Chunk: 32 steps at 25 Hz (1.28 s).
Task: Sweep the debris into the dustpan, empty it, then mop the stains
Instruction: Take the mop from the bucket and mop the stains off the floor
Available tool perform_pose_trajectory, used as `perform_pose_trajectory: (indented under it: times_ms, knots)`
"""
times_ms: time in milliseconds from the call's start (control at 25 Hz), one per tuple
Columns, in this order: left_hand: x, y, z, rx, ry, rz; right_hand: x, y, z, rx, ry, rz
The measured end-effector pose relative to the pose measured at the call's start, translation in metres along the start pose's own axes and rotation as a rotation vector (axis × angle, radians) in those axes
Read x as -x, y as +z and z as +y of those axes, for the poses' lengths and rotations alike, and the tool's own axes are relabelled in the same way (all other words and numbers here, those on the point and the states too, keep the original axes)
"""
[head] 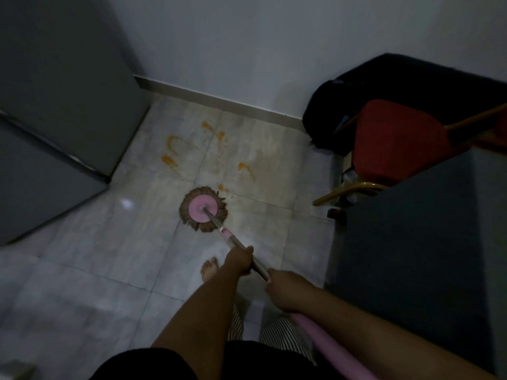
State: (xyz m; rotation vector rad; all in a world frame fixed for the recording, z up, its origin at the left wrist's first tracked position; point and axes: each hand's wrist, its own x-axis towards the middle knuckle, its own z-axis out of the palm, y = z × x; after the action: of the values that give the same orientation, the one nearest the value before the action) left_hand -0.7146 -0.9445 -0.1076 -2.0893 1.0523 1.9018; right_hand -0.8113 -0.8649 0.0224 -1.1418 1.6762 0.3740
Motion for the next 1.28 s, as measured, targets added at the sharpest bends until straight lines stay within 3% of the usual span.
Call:
perform_pose_trajectory:
  times_ms: [160,400,600,680,880,1280]
  knots:
    - [-0.052,-0.071,0.054,0.206,-0.02,0.026,-0.065,-0.045,-0.074,-0.003,-0.03,0.044]
    - [-0.142,-0.209,0.137,0.143,0.08,0.157,-0.19,-0.111,-0.2,-0.025,-0.081,0.093]
    - [-0.174,-0.255,0.155,0.024,0.113,0.23,-0.219,-0.133,-0.228,-0.347,-0.146,-0.096]
    - [-0.164,-0.243,0.151,0.051,0.107,0.19,-0.203,-0.129,-0.212,-0.451,-0.094,-0.119]
    - [-0.105,-0.171,0.127,0.133,0.054,0.102,-0.139,-0.098,-0.149,-0.347,-0.072,0.015]
    - [0.036,0.054,0.03,-0.022,0.023,-0.104,0.027,0.006,0.051,-0.157,0.11,0.112]
